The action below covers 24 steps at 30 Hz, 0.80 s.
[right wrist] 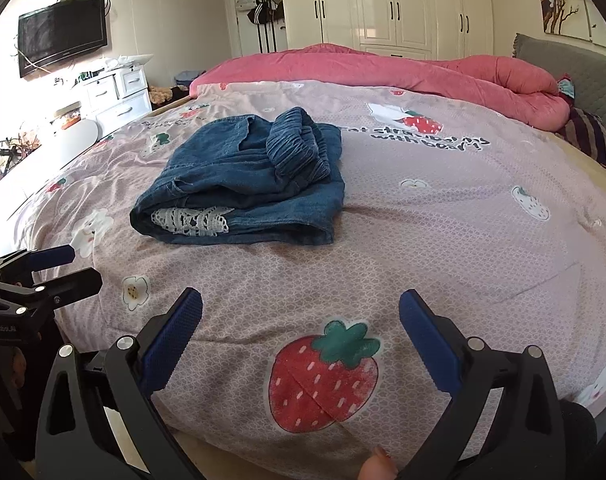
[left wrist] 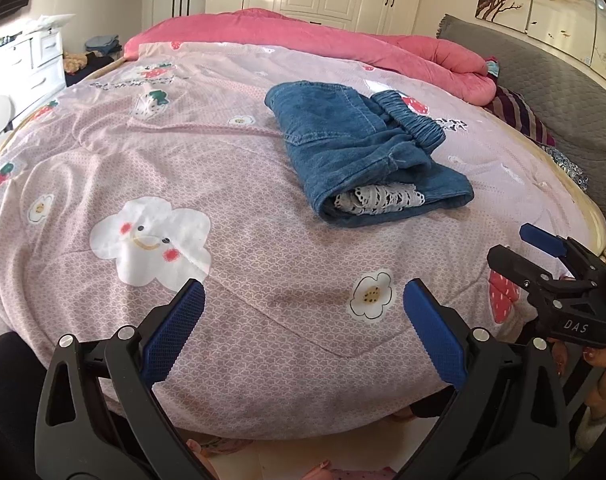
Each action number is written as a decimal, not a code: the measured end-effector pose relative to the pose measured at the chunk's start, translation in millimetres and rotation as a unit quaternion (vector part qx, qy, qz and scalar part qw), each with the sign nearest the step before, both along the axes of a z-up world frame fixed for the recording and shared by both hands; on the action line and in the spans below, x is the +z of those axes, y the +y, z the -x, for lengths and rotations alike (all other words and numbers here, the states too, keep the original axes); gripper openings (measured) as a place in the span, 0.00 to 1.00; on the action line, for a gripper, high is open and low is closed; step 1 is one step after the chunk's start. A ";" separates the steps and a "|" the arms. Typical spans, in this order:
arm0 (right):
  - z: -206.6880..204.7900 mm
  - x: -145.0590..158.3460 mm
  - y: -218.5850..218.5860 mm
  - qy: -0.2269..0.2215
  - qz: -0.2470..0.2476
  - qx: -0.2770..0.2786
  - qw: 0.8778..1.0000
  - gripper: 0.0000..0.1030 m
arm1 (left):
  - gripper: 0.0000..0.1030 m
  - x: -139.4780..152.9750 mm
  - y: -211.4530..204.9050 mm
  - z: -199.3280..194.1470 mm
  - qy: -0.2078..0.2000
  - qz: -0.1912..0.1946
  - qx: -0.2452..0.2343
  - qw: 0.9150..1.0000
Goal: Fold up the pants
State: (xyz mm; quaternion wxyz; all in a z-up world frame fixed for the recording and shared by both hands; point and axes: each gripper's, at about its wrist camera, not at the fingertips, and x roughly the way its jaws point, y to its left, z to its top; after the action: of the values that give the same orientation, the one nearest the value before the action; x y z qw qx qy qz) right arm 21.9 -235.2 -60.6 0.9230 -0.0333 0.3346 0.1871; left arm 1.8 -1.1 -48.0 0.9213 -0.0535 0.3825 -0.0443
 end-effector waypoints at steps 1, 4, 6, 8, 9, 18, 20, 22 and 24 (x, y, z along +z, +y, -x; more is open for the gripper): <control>-0.6 -1.1 0.9 0.001 0.002 0.001 1.000 0.96 | 0.91 -0.8 0.2 -0.4 0.001 0.000 0.000 1.000; -1.1 -2.6 1.3 0.004 -0.001 0.002 1.000 0.96 | 0.91 -2.2 -0.2 -1.3 0.004 -0.002 0.001 1.000; -1.4 -2.8 1.1 0.004 -0.002 0.001 1.000 0.96 | 0.91 -2.0 -0.1 -0.9 0.004 -0.005 0.002 1.000; -1.3 -2.8 0.8 0.004 -0.002 0.000 1.000 0.96 | 0.91 -1.2 -0.4 -0.3 0.002 -0.009 0.003 1.000; -1.7 -2.7 0.8 0.005 -0.003 0.000 1.000 0.96 | 0.91 -0.8 -0.3 0.0 0.001 -0.009 0.004 1.000; -2.0 -3.6 0.5 0.007 -0.004 -0.005 1.000 0.96 | 0.91 2.5 -3.7 1.4 -0.006 -0.018 0.001 1.000; -2.1 -3.4 0.5 0.005 -0.003 -0.005 1.000 0.96 | 0.91 3.1 -4.5 1.6 -0.008 -0.023 0.002 1.000; -2.4 -3.5 -0.1 0.005 -0.003 -0.005 1.000 0.96 | 0.91 3.4 -5.6 2.1 -0.010 -0.026 0.001 1.000; -2.3 -3.5 0.0 0.006 -0.003 -0.006 1.000 0.96 | 0.91 4.0 -5.8 2.3 -0.011 -0.025 0.001 1.000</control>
State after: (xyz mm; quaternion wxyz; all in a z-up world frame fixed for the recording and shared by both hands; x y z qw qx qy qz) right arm 24.2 -235.3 -64.2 0.9222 -0.0271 0.3394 0.1832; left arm -0.5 -6.9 -44.0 0.9265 -0.0303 0.3734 -0.0349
